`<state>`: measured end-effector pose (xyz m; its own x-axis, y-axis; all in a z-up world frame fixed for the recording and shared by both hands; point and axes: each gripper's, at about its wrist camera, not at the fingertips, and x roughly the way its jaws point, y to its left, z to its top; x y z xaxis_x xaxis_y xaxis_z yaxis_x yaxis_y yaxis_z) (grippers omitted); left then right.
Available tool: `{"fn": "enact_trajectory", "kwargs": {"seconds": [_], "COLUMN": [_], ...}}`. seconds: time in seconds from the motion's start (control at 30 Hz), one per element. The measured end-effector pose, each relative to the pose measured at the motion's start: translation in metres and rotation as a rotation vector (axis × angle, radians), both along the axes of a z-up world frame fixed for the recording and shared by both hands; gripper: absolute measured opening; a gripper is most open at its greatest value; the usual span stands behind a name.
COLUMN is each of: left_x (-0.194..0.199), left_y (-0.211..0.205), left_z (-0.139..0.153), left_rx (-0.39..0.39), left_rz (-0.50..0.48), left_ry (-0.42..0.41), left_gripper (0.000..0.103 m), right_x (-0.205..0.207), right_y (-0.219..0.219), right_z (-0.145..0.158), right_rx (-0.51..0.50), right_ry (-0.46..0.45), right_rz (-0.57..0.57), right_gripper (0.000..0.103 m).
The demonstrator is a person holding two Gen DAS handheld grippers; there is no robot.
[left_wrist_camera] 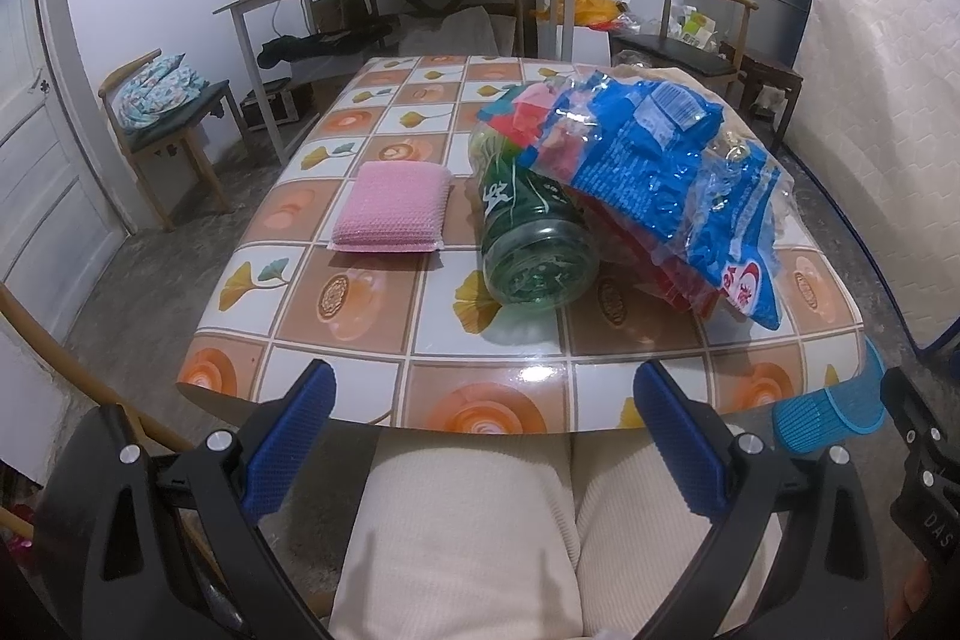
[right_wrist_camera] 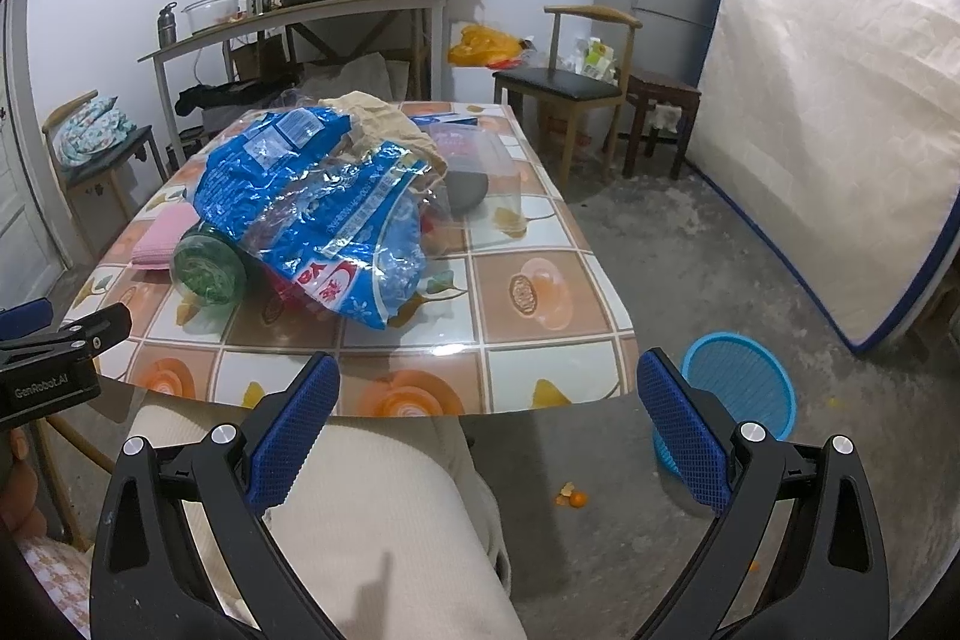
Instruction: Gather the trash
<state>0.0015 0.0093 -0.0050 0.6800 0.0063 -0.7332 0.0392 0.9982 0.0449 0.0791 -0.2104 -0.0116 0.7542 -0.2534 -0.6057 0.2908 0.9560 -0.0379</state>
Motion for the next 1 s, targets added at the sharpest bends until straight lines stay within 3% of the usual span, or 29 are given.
{"fn": "enact_trajectory", "kwargs": {"seconds": [1.0], "left_x": [0.0097], "left_y": [-0.0029], "left_z": [-0.0094], "left_rx": [0.014], "left_rz": [0.017], "left_ry": [0.051], "left_gripper": [0.097], "right_x": [0.0061], "right_y": [-0.0007], "right_z": [-0.0059], "right_rx": [0.019], "right_ry": [0.024], "right_rz": [0.007], "right_gripper": [0.095]}}
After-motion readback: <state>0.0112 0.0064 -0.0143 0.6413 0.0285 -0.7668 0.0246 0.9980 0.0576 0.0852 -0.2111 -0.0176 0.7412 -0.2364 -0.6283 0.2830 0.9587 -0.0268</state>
